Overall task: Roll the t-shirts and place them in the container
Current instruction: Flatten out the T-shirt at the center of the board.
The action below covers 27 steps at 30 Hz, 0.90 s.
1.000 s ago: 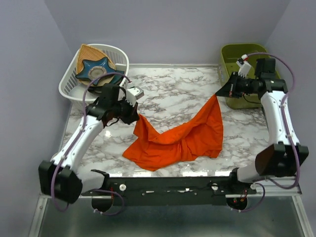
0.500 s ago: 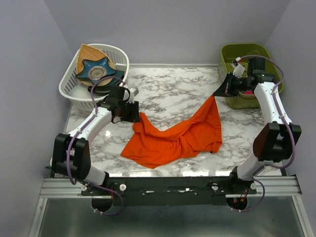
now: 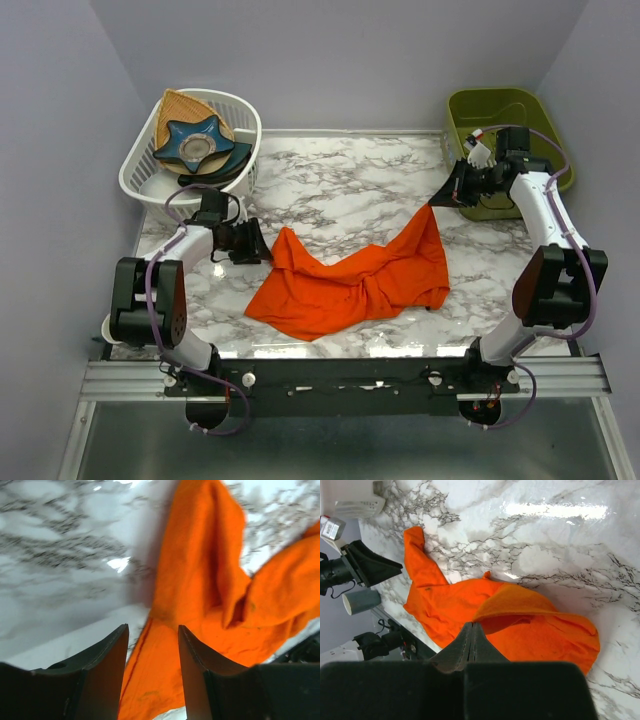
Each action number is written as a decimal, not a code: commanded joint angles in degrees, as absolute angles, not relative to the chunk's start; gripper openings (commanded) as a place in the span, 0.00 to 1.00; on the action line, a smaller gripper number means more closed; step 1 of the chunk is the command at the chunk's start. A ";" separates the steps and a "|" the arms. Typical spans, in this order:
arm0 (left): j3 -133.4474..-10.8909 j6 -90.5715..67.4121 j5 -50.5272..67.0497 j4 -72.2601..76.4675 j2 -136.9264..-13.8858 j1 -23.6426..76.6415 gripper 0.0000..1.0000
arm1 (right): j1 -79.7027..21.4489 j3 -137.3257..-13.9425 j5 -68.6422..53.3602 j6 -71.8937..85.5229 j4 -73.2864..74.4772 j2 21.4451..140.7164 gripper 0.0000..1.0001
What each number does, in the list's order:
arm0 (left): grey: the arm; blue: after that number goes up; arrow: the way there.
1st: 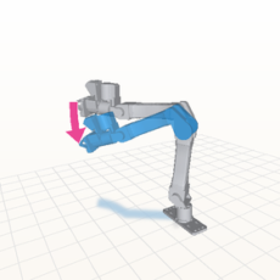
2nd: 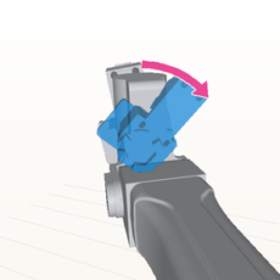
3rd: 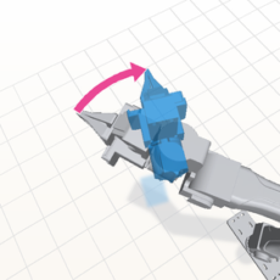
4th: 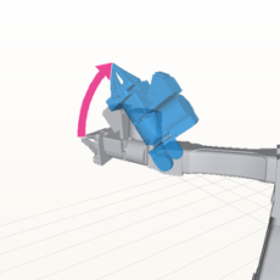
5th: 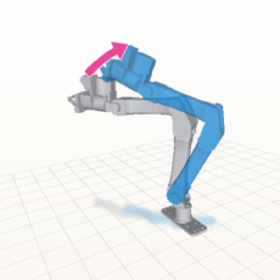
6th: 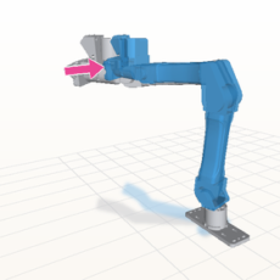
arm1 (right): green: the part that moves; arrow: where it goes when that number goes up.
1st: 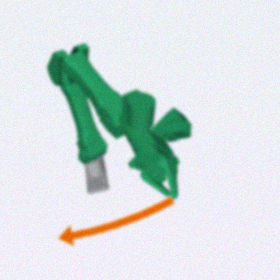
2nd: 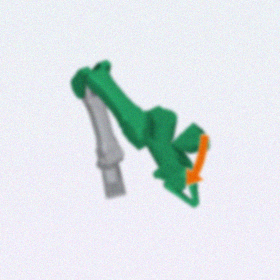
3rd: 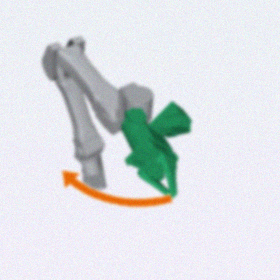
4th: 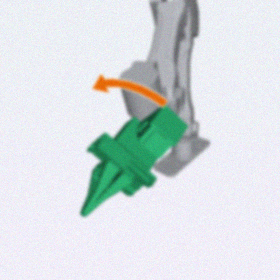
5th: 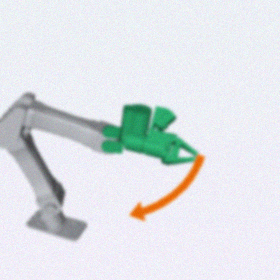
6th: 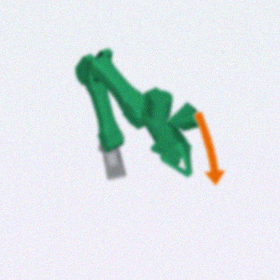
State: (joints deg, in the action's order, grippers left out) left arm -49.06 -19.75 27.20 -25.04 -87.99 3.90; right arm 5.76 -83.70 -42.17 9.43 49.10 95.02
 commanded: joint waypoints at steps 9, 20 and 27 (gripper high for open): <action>-46.41 -20.39 39.03 -14.94 -95.45 3.52 0.44 | 6.15 -83.58 -40.78 9.23 48.43 92.99 0.01; -51.85 -16.70 35.52 -19.76 -94.40 8.34 0.22 | 6.15 -83.49 -40.43 9.23 48.43 93.25 0.01; -62.30 -8.45 23.04 -25.21 -94.74 17.30 0.14 | 6.15 -85.86 -40.61 9.32 48.69 95.18 0.01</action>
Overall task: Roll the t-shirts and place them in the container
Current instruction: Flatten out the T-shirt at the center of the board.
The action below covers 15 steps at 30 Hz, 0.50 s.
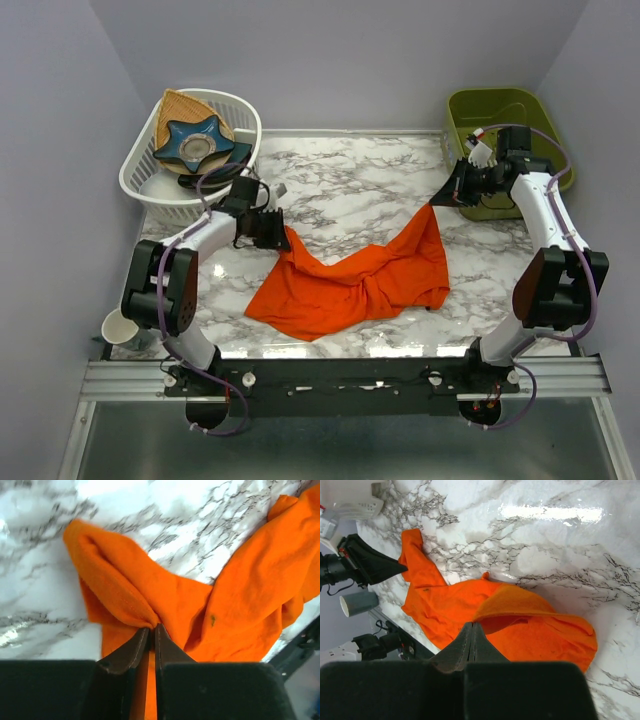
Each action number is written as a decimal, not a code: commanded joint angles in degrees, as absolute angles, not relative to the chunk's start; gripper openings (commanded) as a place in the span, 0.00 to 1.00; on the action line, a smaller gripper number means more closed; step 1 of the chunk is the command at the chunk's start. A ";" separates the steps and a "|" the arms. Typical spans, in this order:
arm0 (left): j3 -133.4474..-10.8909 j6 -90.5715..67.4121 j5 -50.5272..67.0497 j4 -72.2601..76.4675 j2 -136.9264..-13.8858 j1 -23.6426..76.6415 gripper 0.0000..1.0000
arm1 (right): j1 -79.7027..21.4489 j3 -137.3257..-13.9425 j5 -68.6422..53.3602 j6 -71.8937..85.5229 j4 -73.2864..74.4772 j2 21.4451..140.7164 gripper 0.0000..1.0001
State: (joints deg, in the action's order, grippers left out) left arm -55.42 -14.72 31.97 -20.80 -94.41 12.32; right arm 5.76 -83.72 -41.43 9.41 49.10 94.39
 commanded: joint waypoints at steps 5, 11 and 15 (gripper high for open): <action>-71.71 -4.75 18.82 -28.12 -99.84 20.82 0.17 | 6.15 -87.71 -40.69 9.14 48.87 96.50 0.01; -74.00 -4.04 15.65 -31.02 -100.46 21.18 0.52 | 6.15 -87.80 -40.69 9.05 48.69 96.59 0.01; -71.29 -6.76 15.02 -32.96 -94.85 19.52 0.60 | 6.15 -87.01 -40.78 9.31 48.25 96.15 0.00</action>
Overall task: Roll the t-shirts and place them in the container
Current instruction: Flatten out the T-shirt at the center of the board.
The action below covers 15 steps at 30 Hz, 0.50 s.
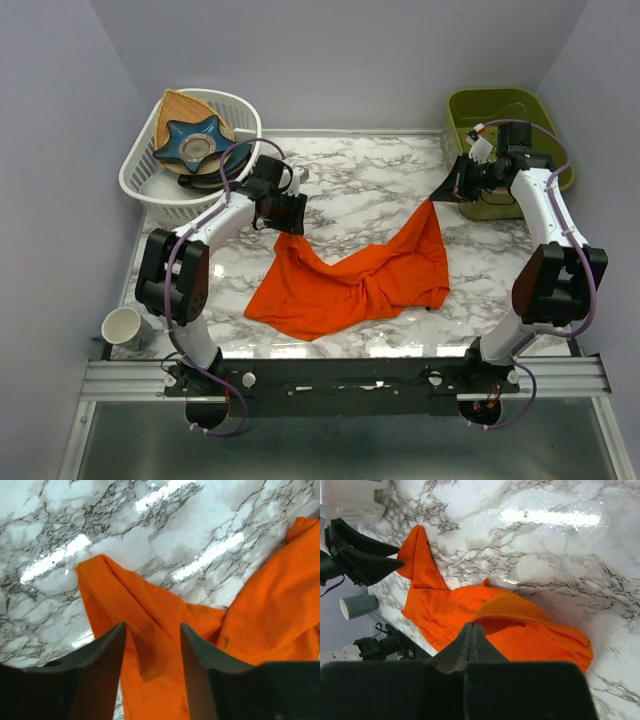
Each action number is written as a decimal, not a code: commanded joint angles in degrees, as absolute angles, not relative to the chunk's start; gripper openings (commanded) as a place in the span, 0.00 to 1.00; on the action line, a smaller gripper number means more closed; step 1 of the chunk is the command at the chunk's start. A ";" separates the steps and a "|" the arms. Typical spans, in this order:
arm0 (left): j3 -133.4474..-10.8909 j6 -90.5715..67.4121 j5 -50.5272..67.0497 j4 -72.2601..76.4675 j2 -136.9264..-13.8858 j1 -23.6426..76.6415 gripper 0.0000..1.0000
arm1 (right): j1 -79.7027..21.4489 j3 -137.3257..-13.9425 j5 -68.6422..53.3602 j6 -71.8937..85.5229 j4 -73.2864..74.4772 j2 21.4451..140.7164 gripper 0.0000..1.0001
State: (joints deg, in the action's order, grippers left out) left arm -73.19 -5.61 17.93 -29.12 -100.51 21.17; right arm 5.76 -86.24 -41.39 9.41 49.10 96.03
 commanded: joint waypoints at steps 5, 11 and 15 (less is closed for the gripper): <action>-61.36 -13.79 20.12 -31.29 -85.79 15.74 0.61 | 6.24 -86.13 -40.96 9.58 48.08 96.24 0.01; -52.74 -17.40 21.18 -28.57 -82.62 14.24 0.59 | 6.15 -87.45 -40.78 9.41 48.60 97.12 0.01; -49.57 -18.89 22.49 -23.75 -82.88 12.40 0.58 | 6.15 -87.10 -40.17 9.23 48.69 96.86 0.01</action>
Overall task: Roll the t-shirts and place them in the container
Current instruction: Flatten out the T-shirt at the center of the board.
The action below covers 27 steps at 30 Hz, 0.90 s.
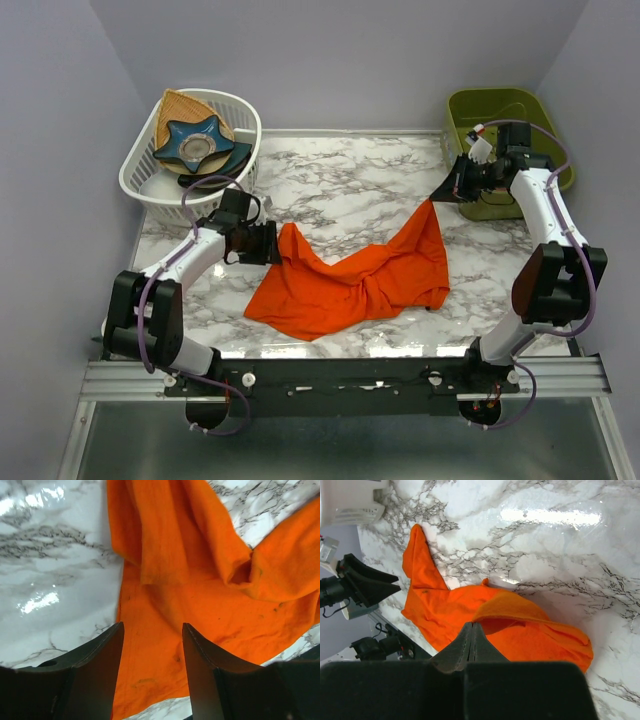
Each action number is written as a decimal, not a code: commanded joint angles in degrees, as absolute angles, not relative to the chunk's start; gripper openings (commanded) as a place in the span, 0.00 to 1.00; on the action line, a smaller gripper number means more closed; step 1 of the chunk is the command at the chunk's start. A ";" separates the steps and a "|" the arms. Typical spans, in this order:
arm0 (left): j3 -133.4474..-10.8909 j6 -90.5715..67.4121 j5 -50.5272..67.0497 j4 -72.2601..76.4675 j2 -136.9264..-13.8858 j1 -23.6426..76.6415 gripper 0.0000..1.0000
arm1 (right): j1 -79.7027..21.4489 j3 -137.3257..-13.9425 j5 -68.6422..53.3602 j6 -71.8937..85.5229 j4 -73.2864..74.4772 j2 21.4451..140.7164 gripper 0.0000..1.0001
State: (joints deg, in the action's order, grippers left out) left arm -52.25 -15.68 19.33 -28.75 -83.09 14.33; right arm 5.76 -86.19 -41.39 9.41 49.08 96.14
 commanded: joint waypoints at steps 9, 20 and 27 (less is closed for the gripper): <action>-46.23 -20.30 32.86 -11.44 -86.40 9.76 0.47 | 6.06 -84.20 -38.32 7.74 49.48 93.87 0.01; -47.81 -20.65 38.06 -10.28 -92.37 8.09 0.47 | 6.06 -84.81 -37.62 7.47 49.39 94.39 0.01; -48.52 -20.48 38.32 -10.46 -92.90 8.09 0.41 | 6.06 -85.08 -37.79 7.47 49.13 95.18 0.01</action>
